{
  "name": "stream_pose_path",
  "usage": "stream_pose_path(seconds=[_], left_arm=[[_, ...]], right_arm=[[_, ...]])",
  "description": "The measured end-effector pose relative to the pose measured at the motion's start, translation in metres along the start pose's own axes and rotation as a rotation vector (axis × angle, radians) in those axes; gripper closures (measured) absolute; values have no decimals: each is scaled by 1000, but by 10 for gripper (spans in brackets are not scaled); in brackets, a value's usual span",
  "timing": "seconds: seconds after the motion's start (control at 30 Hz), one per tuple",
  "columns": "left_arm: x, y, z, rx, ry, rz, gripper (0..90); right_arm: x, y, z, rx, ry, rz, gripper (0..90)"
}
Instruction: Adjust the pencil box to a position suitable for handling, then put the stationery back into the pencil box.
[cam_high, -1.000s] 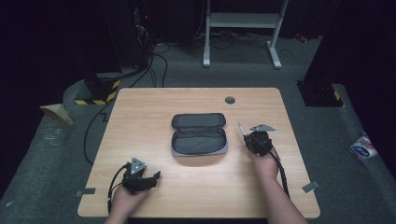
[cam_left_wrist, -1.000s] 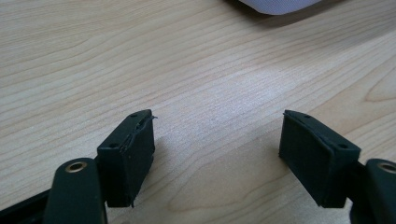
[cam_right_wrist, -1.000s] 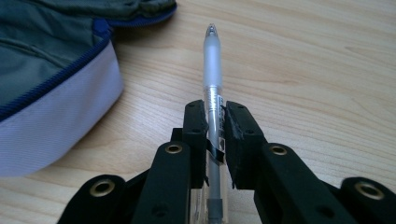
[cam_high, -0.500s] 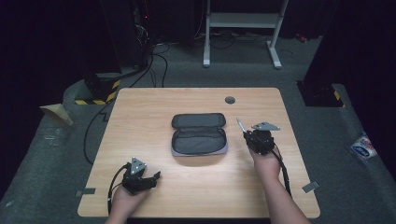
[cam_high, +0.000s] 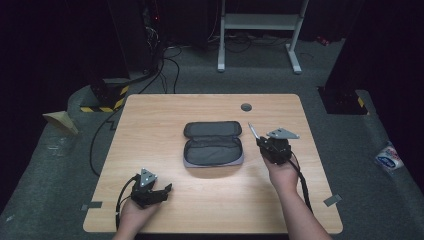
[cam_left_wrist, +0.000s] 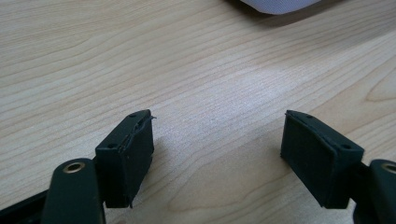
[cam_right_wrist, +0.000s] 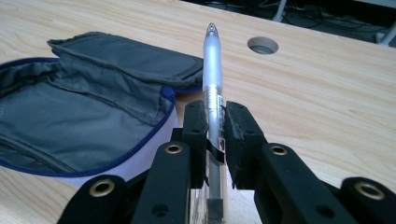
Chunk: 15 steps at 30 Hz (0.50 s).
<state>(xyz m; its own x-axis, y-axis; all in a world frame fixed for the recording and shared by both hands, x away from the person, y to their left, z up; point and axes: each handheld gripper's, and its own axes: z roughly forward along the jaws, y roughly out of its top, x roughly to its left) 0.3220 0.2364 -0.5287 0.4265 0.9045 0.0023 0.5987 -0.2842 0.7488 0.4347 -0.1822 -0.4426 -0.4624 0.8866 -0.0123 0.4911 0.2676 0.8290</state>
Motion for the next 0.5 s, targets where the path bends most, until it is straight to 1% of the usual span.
stream_pose_path(seconds=[0.1,0.23,0.3,0.37,0.5], left_arm=[[1,0,0,-1,-7,0,255],[1,1,1,0,-11,5,253],[1,1,1,0,-10,6,253],[1,1,1,1,-10,6,253],[1,1,1,1,-10,6,253]], right_arm=[[3,5,1,-6,6,2,788],[9,11,4,-15,15,-25,788],[13,13,5,-19,26,-27,788],[18,15,8,-13,42,-21,787],[32,22,14,-18,68,-53,787]])
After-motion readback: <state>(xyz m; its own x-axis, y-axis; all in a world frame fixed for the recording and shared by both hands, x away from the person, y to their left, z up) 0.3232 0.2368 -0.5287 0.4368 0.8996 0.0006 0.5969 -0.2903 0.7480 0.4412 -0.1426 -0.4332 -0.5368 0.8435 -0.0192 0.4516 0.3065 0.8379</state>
